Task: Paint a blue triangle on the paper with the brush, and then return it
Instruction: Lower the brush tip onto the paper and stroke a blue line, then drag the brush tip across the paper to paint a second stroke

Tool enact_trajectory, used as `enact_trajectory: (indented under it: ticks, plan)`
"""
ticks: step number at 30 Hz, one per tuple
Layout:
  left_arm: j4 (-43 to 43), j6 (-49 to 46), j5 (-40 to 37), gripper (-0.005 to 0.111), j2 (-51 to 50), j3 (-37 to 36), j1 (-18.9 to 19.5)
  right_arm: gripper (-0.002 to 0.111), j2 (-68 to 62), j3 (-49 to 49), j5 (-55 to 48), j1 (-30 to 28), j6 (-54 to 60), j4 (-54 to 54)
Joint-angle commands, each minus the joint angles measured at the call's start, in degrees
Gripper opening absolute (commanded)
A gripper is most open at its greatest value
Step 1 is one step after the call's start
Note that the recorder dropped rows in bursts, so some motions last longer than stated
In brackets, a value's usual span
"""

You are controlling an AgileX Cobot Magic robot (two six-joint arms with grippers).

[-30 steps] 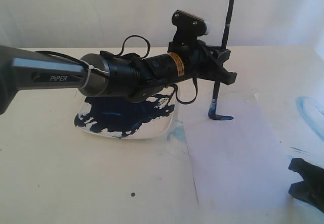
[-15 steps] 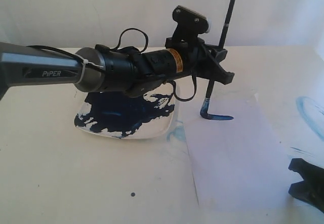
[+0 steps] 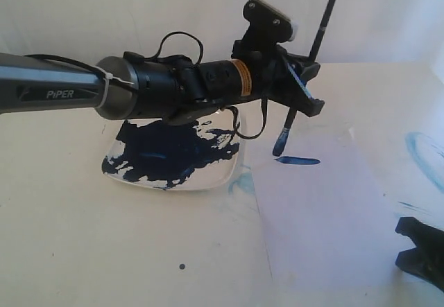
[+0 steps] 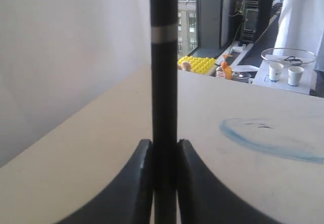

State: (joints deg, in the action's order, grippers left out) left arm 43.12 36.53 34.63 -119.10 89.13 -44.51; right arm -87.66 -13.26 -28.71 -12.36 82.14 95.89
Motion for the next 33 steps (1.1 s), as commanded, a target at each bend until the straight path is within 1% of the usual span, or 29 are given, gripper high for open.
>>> enact_trajectory:
  ticks: [1, 4, 7, 11, 13, 19, 22, 25, 29, 33]
  plan:
    - [11.7, 3.5, 3.2, 0.0, 1.9, 0.2, -0.1, 0.0, -0.3, 0.6, 4.7, -0.2, 0.3, -1.7]
    - [21.7, 8.4, 4.5, 0.0, 2.0, 0.2, 0.1, 0.0, -0.3, 0.6, 4.7, -0.2, 0.3, -1.7]
    - [28.4, 13.9, 11.1, 0.0, 2.0, 0.2, 1.5, 0.0, -0.3, 0.6, 4.7, -0.2, 0.3, -1.7]
    - [31.1, 14.7, 18.7, 0.0, 1.7, 0.2, 3.6, 0.0, -0.3, 0.6, 4.7, -0.2, 0.3, -1.7]
    - [32.5, 15.1, 19.6, 0.0, 1.7, 0.2, 3.9, 0.0, -0.3, 0.6, 4.7, -0.2, 0.3, -1.7]
    - [40.6, 18.5, 22.1, 0.0, 1.7, 0.3, 4.5, 0.0, -0.3, 0.6, 4.7, -0.2, 0.3, -1.7]
    - [42.4, 19.3, 25.5, 0.0, 1.5, 0.8, 6.1, 0.0, -0.3, 0.6, 4.8, -0.2, 0.3, -1.7]
    - [42.4, 20.5, 30.1, 0.0, 0.9, 3.0, 7.7, 0.0, -0.3, 0.6, 4.8, -0.2, 0.3, -1.7]
    - [45.1, 24.0, 32.0, 0.0, -0.9, 7.1, 9.0, 0.0, -0.3, 0.6, 4.8, -0.2, 0.3, -1.7]
    - [48.3, 26.9, 33.2, 0.0, -3.2, 10.5, 9.2, 0.0, -0.3, 0.6, 4.8, -0.2, 0.3, -1.7]
